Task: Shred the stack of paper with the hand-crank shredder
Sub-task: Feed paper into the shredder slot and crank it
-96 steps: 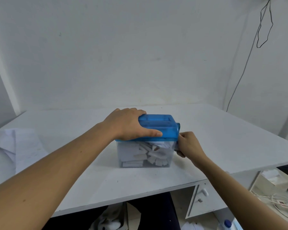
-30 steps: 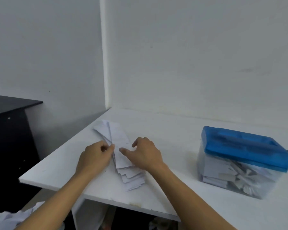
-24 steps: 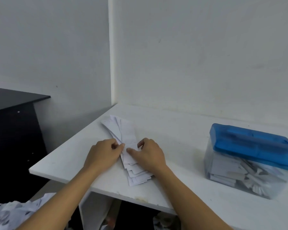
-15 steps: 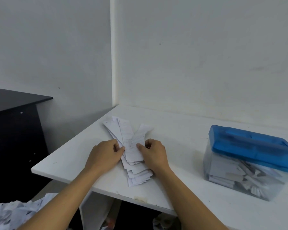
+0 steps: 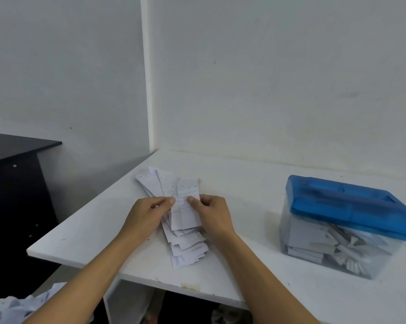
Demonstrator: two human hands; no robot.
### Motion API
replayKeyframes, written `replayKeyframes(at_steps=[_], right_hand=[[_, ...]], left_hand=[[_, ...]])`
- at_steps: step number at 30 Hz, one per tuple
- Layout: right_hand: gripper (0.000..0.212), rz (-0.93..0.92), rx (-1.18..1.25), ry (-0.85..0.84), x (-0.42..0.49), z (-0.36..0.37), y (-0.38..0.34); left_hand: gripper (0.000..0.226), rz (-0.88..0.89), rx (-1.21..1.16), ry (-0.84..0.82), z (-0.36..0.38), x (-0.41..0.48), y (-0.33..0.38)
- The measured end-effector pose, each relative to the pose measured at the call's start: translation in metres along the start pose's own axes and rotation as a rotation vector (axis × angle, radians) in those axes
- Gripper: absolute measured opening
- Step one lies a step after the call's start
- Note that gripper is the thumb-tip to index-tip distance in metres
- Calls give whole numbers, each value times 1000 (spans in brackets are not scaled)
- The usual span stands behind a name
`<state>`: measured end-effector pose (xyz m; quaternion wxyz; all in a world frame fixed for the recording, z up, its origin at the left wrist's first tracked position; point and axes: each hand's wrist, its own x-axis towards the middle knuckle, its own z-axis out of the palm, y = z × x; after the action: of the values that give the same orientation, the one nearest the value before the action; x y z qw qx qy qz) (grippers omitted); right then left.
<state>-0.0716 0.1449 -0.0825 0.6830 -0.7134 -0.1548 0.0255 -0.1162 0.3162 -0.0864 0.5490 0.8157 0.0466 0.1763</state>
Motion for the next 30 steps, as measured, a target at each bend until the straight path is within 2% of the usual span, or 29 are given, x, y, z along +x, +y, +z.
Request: replayKeyframes(at_steps=[6, 17, 20, 24, 26, 28, 30], right_hand=[[24, -9, -120, 38, 6, 1, 9], [8, 38, -105, 183, 6, 1, 10], [8, 39, -55, 197, 8, 0, 8], [17, 75, 99, 212, 10, -6, 0], [23, 111, 194, 150, 10, -9, -5], [27, 122, 283, 71, 10, -11, -12], [29, 98, 326, 11, 10, -14, -25]], left_hand=[[4, -151, -71, 5, 3, 7, -1], [38, -173, 160, 102, 17, 2, -4], [37, -140, 275, 118, 19, 2, -6], [35, -108, 436, 162, 21, 2, -6], [32, -47, 383, 227, 22, 1, -2], [23, 101, 286, 314, 21, -2, 6], [23, 206, 193, 317, 20, -4, 26]])
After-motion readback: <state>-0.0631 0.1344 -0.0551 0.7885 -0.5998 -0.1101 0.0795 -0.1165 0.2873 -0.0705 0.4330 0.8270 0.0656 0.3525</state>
